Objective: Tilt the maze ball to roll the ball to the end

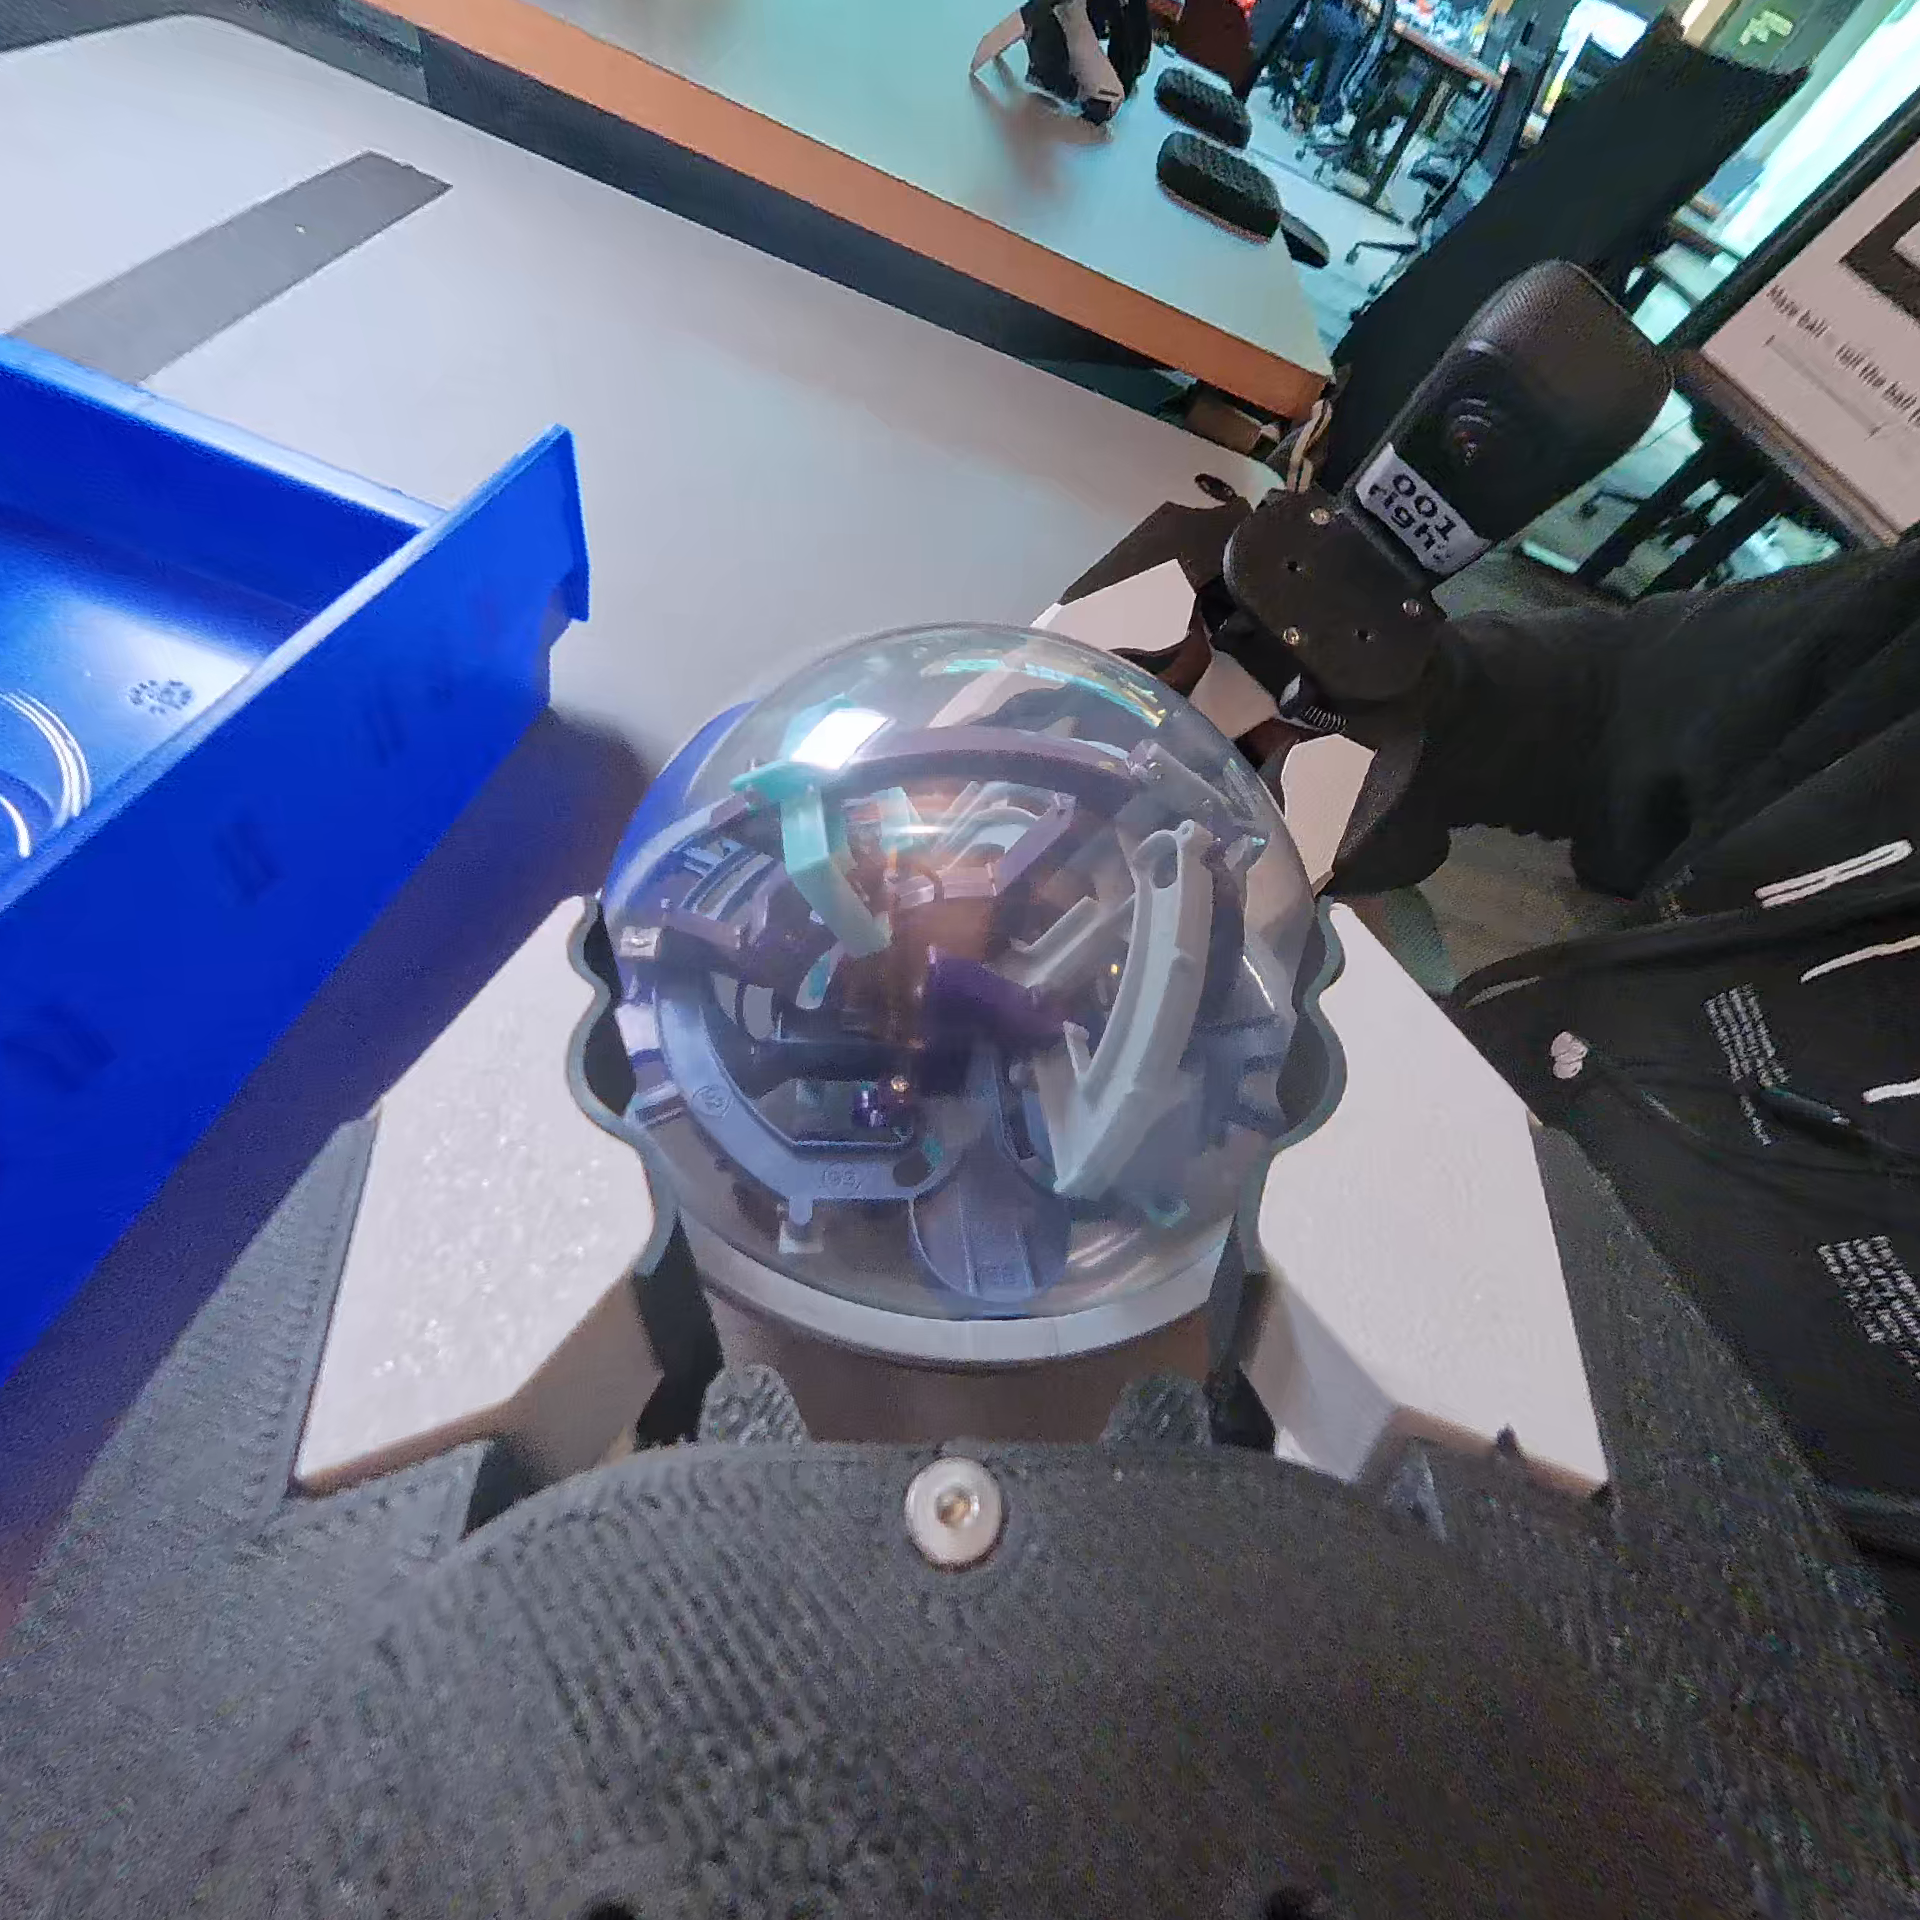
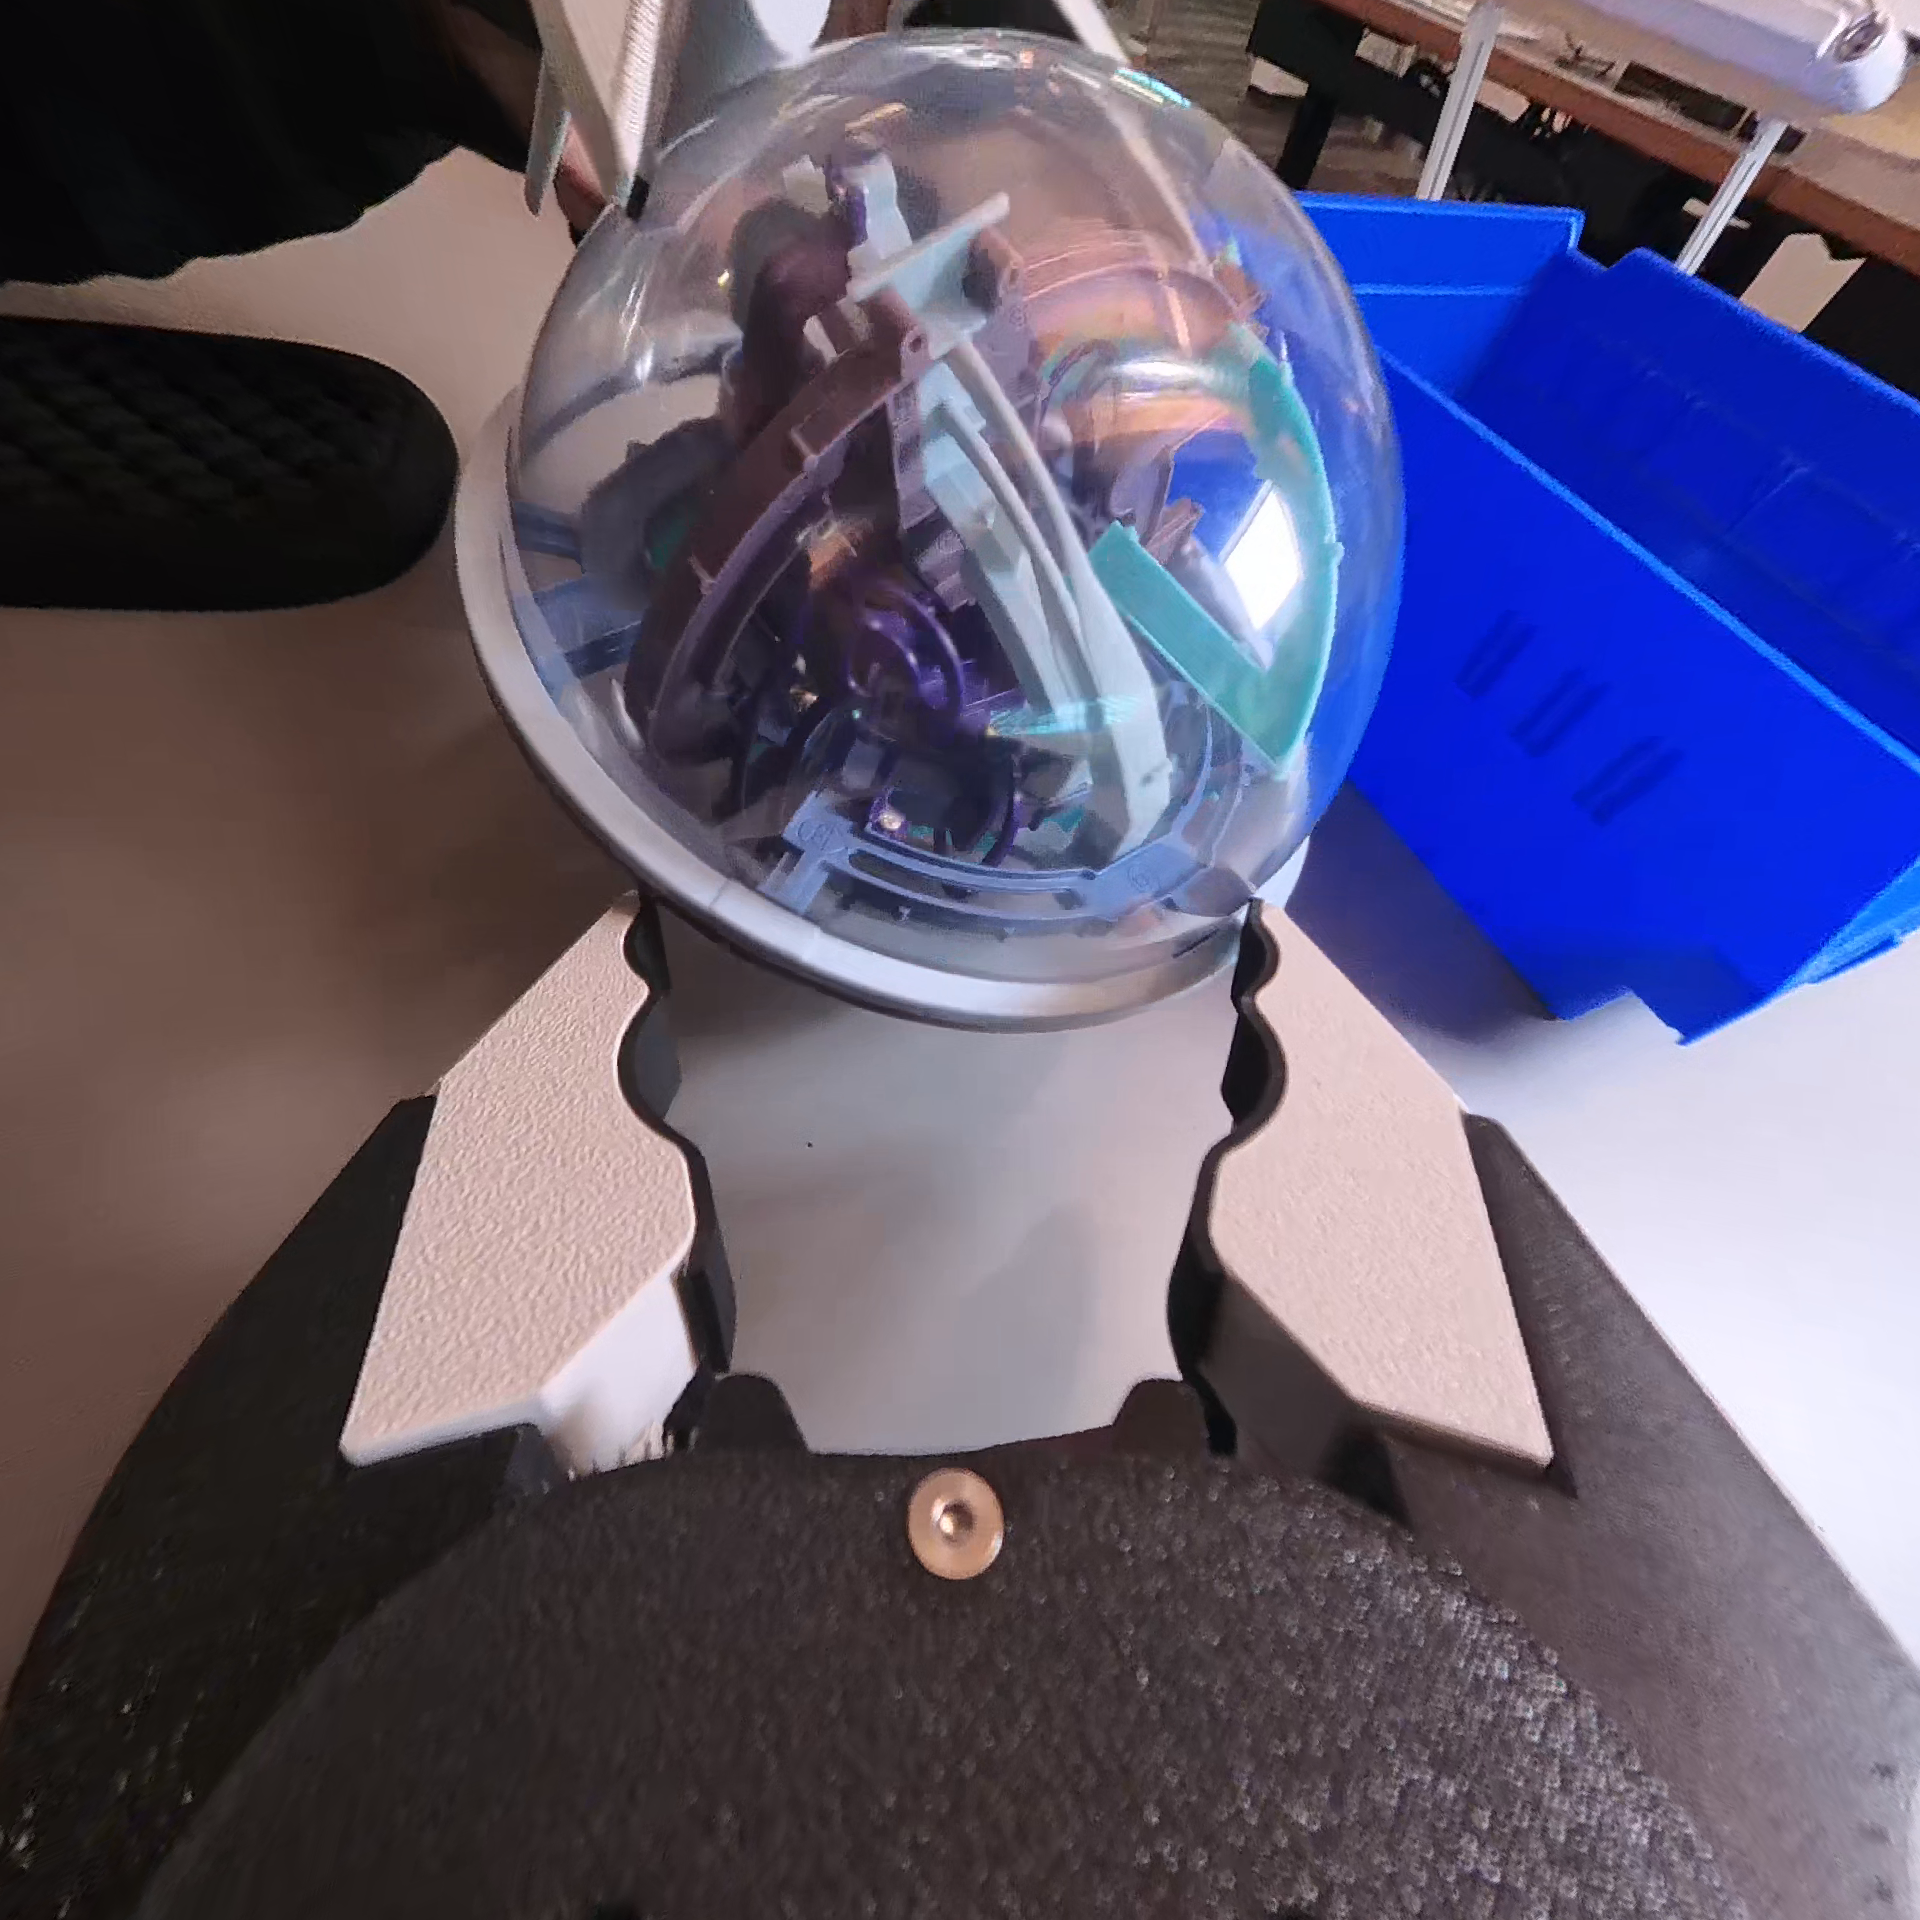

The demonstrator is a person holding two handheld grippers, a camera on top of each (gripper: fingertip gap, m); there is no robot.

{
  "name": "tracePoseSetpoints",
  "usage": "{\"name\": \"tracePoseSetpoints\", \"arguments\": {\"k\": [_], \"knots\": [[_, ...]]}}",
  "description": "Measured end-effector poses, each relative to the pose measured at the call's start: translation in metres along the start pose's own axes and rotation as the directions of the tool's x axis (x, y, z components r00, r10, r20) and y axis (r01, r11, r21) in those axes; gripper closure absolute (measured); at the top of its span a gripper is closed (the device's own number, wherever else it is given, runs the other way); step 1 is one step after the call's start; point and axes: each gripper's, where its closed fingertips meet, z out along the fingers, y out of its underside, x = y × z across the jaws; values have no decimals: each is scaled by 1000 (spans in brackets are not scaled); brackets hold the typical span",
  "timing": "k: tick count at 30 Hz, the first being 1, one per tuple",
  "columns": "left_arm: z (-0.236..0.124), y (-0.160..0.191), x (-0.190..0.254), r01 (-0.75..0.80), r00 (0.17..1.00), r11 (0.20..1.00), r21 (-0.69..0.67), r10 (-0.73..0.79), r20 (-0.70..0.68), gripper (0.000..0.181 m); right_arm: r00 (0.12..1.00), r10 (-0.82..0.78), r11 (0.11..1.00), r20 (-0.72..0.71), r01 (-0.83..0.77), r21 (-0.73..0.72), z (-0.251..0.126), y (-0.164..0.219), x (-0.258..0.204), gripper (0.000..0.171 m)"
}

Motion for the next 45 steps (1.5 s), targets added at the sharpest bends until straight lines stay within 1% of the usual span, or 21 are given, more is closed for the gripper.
{"name": "tracePoseSetpoints", "arguments": {"k": [6, 10, 13, 16, 18, 20, 21, 22, 23, 25, 26, 28, 29, 30, 32, 33, 35, 38, 40, 42, 45], "knots": [[-3, 2, 10, -181, 983, 983, -16, 181, 14, 54, 994, 22, 1000, 109, -24, 18, -5, -3, -10, 55], [-6, 7, 23, -327, 945, 945, -29, 326, -14, 55, 972, 113, 991, 204, -124, 40, -12, -11, -8, 51], [-5, 11, 36, -477, 879, 877, -59, 476, -28, 56, 940, 191, 978, 284, -206, 23, -12, -15, -4, 46], [-3, 15, 50, -611, 792, 788, -78, 608, -57, 58, 878, 260, 960, 403, -278, -14, -10, -18, -9, 41], [-2, 17, 57, -688, 726, 721, -86, 685, -62, 60, 839, 279, 954, 466, -297, -37, -8, -18, -17, 42], [-5, 16, 59, -715, 698, 692, -99, 715, -43, 64, 840, 267, 958, 472, -286, -31, -6, -16, -20, 42], [-8, 14, 60, -706, 706, 701, -95, 708, -18, 69, 843, 264, 959, 468, -282, -33, -5, -15, -20, 42], [-13, 8, 60, -676, 734, 734, -69, 679, 19, 66, 848, 260, 960, 461, -278, -31, -5, -13, -20, 43], [-19, 2, 60, -612, 789, 790, -30, 613, 44, 61, 859, 247, 964, 448, -265, -23, -4, -12, -19, 44], [-33, 0, 48, -384, 921, 923, 23, 381, 81, 50, 893, 192, 979, 407, -206, -10, -3, -9, -19, 47], [-39, 5, 35, -249, 964, 968, 42, 244, 102, 47, 911, 156, 986, 382, -167, -5, -2, -7, -19, 49], [-42, 20, 17, 7, 996, 995, 102, -16, 92, 48, 943, 76, 996, 325, -85, 13, 2, -5, -18, 52], [-38, 30, 14, 108, 991, 987, 115, -116, 63, 48, 955, 35, 999, 296, -43, 20, 4, -5, -17, 53], [-32, 40, 17, 165, 985, 981, 104, -169, 30, 45, 963, -5, 1000, 268, -2, 22, 6, -4, -17, 54], [-19, 54, 21, 173, 984, 982, 72, -176, 35, 42, 970, -60, 998, 234, 55, 27, 10, -4, -19, 55], [-14, 57, 22, 150, 987, 987, 65, -154, 48, 37, 971, -65, 998, 231, 60, 31, 11, -5, -21, 53], [-11, 57, 23, 116, 992, 992, 59, -119, 48, 35, 969, -46, 999, 244, 39, 36, 11, -5, -23, 52], [-11, 56, 25, 24, 999, 998, 51, -26, 40, 36, 933, 68, 996, 354, -84, 30, 3, -3, -27, 55], [-10, 59, 27, -52, 998, 998, 24, 51, 49, 36, 891, 149, 986, 429, -167, 4, 0, -3, -28, 52], [-8, 60, 28, -117, 992, 993, 4, 117, 56, 37, 857, 196, 977, 476, -211, -23, 0, -5, -30, 47], [-6, 57, 27, -114, 993, 993, 28, 113, 34, 38, 888, 160, 987, 430, -137, -83, 14, 7, -34, 38]]}}
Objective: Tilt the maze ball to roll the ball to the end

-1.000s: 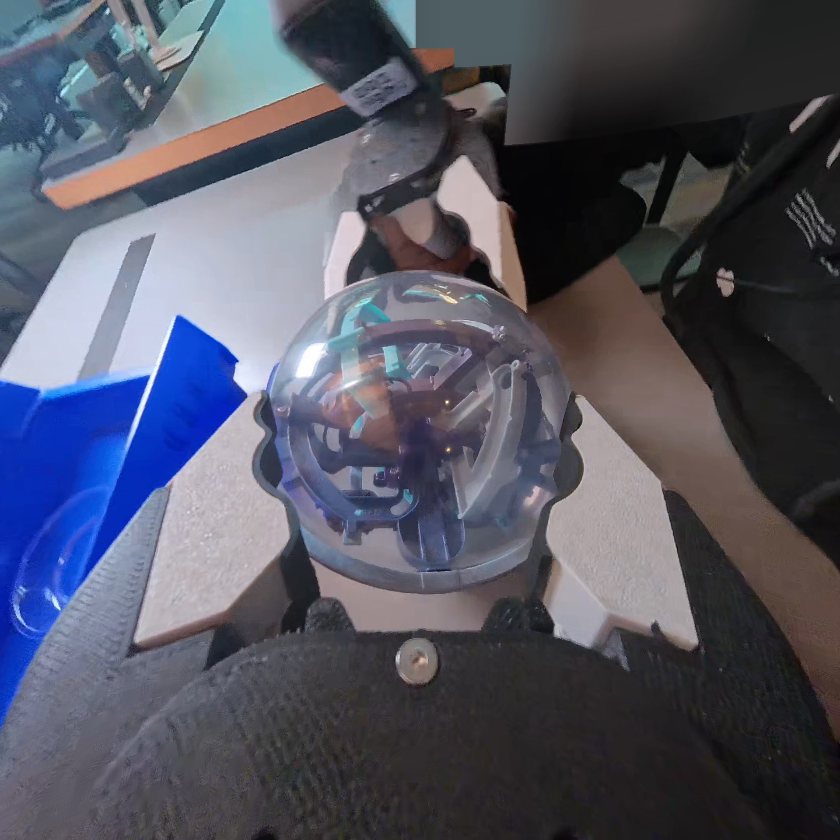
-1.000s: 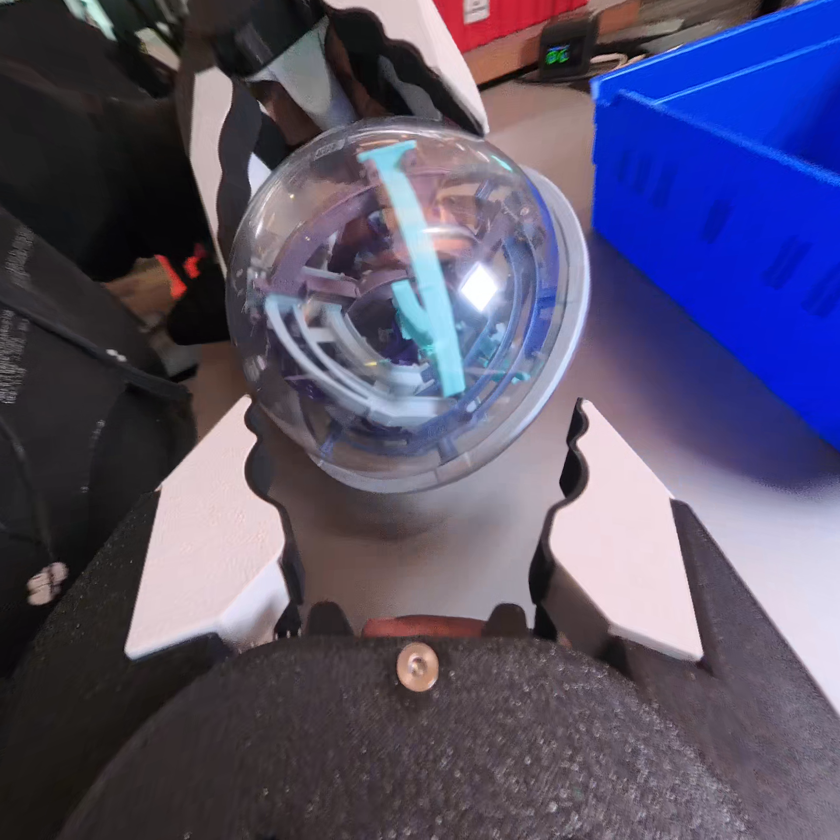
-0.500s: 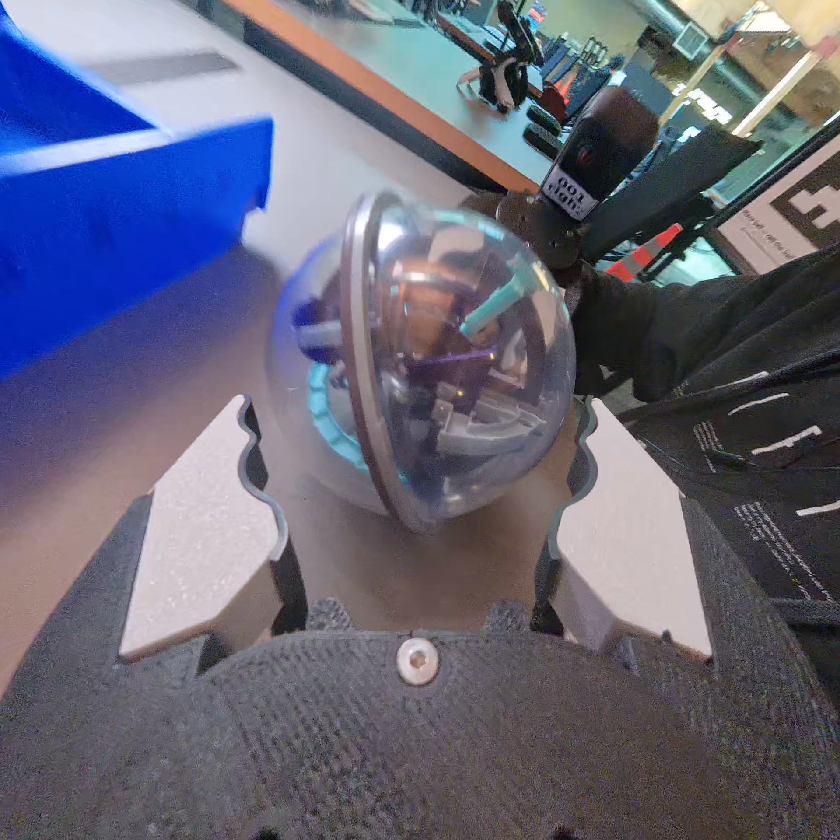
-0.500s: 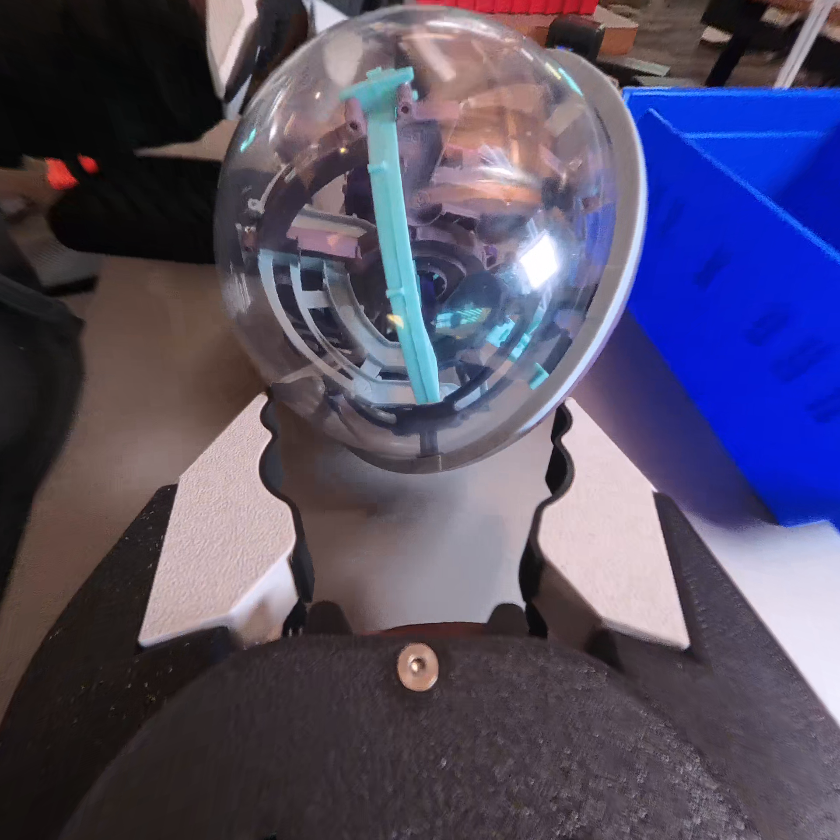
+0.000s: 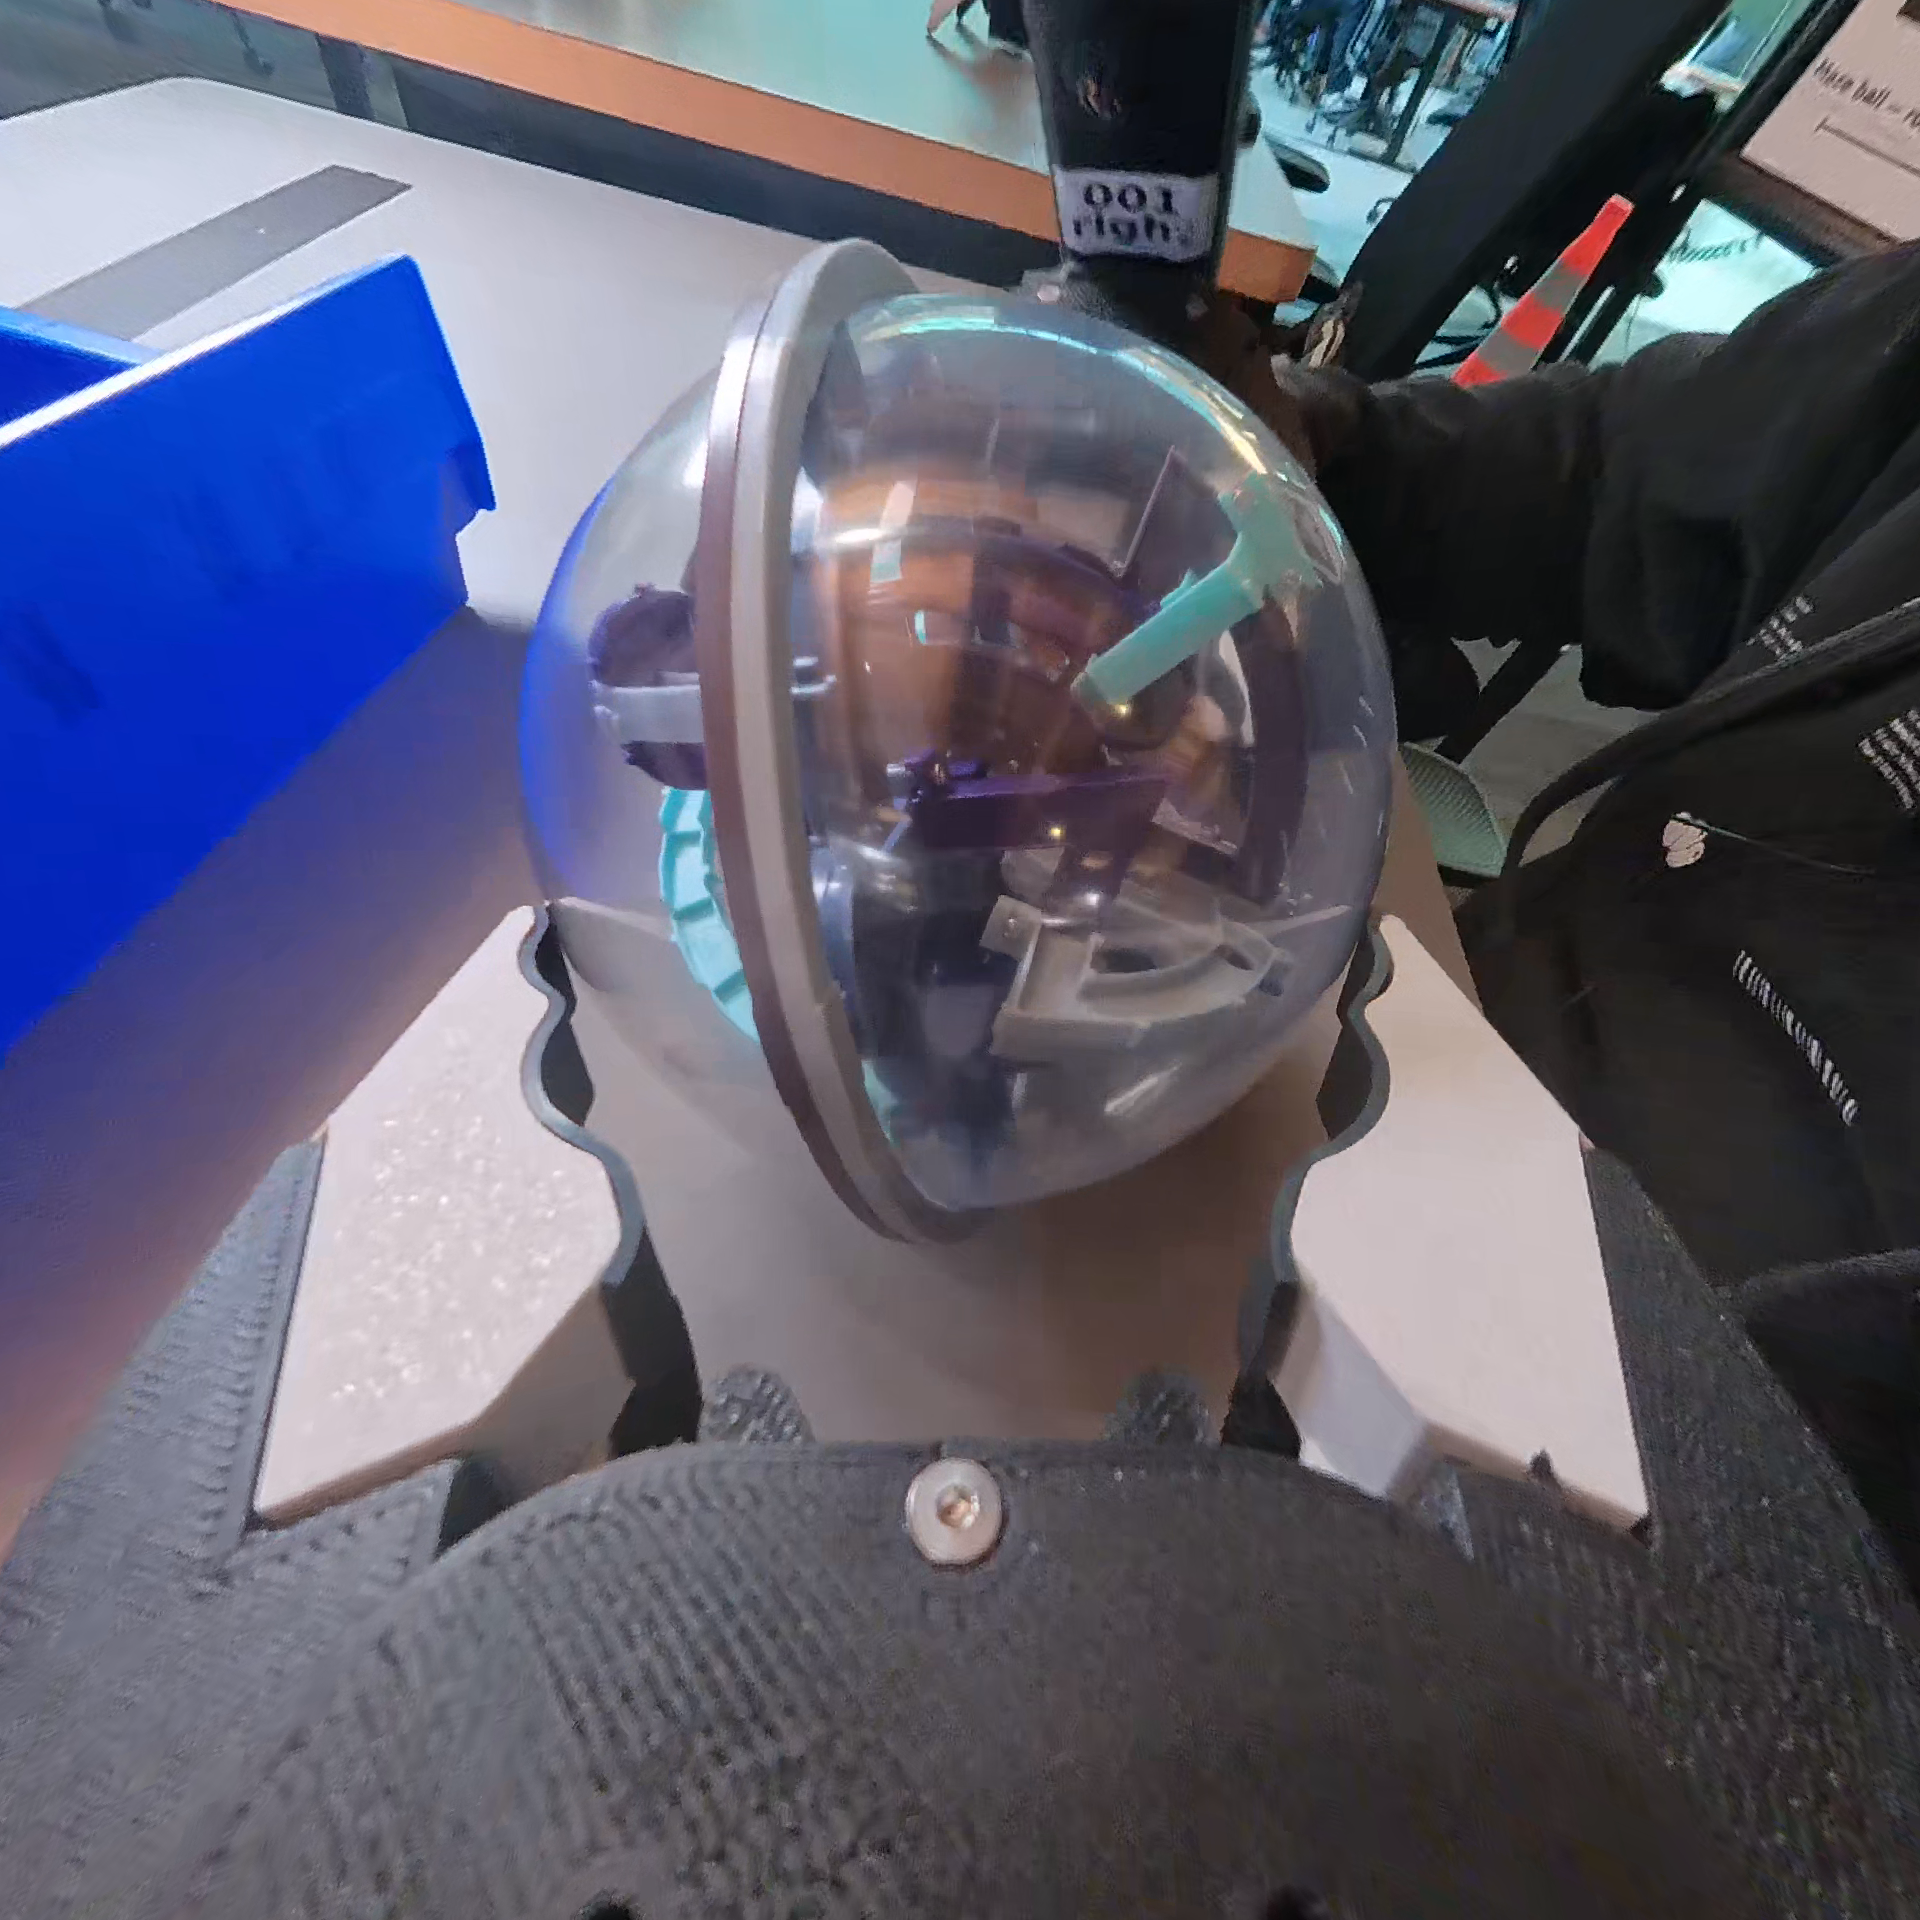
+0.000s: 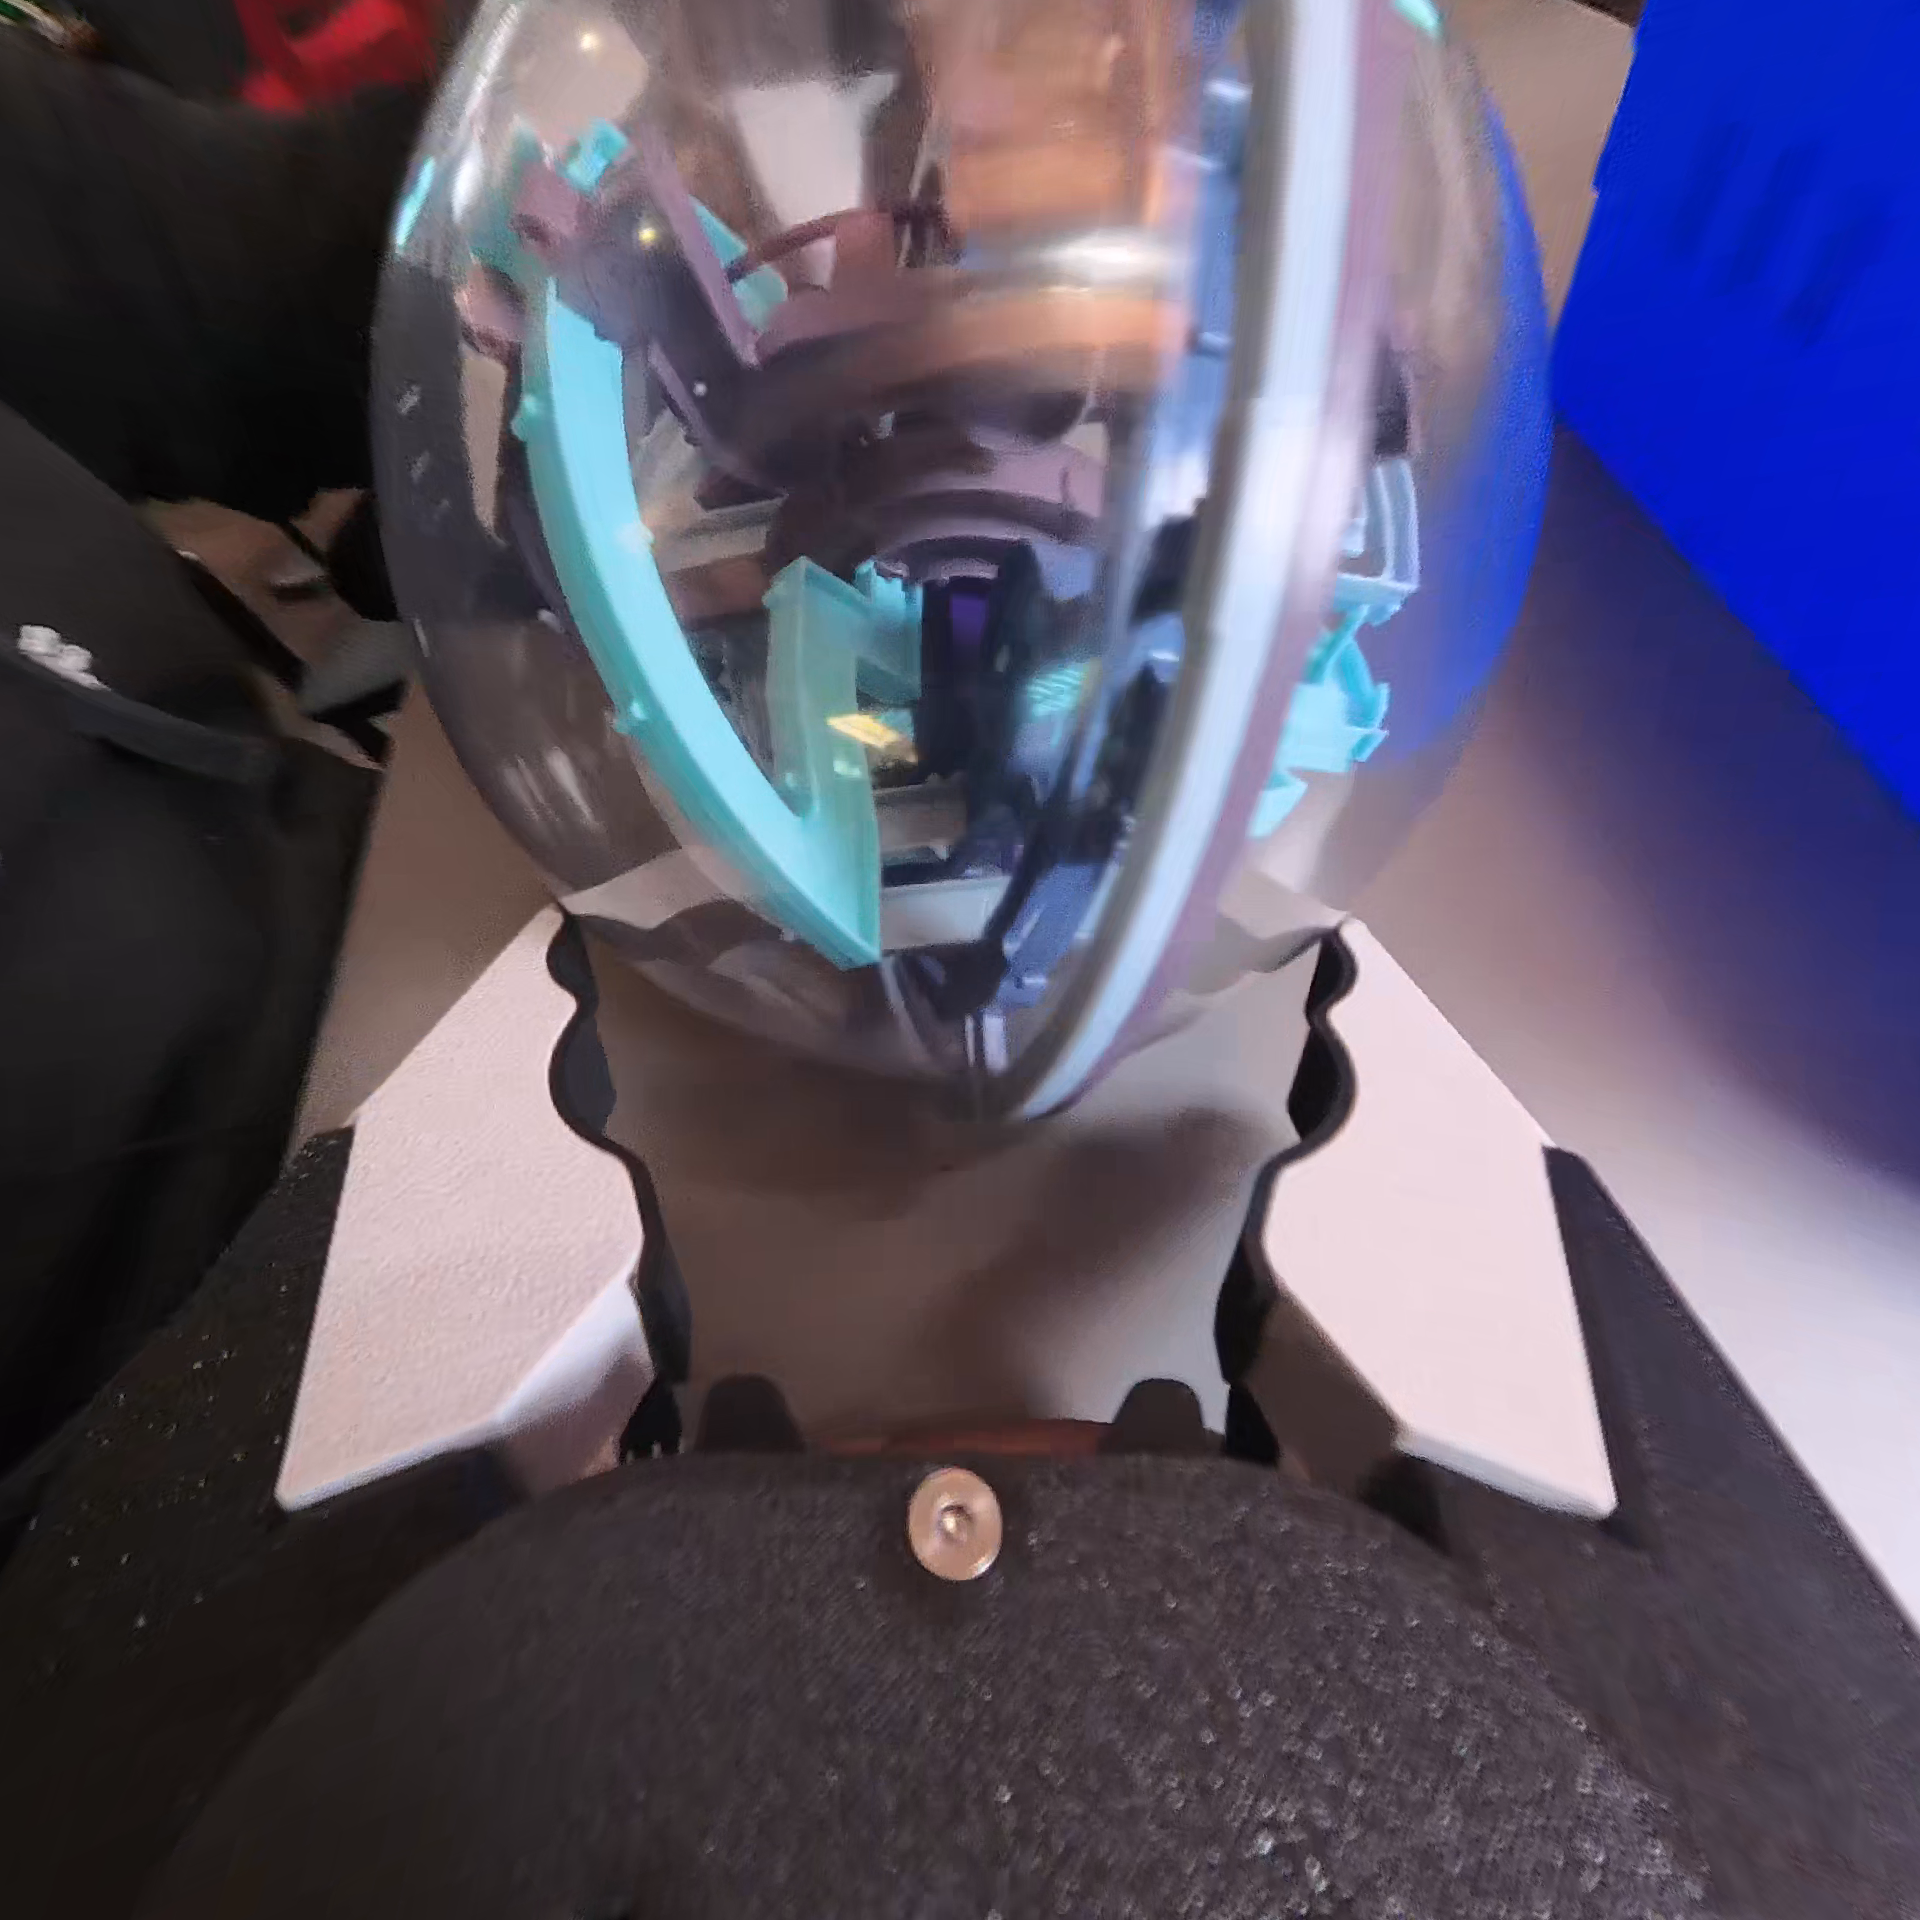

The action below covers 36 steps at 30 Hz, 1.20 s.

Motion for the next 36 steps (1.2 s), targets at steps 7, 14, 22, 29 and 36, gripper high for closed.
{"name": "tracePoseSetpoints", "arguments": {"k": [7, 14, 22, 29, 36], "knots": [[-14, -27, -4, -131, 991, 991, -15, 132, 35, 38, 985, -113, 992, -130, 120, 48, -5, -33, 8, 34], [-42, -104, 9, -397, 911, 918, 2, 393, 128, 38, 906, -327, 932, -268, 356, 65, -41, -104, 7, 34], [-66, -157, 31, -554, 821, 832, 36, 539, 189, 38, 813, -461, 859, -355, 509, 51, -67, -159, -7, 34], [-73, -167, 38, -588, 798, 806, 58, 567, 205, 38, 783, -497, 839, -373, 544, 25, -74, -172, -13, 34], [-77, -176, 41, -588, 797, 807, 59, 566, 210, 38, 786, -499, 837, -366, 547, 34, -77, -180, -16, 33]]}}
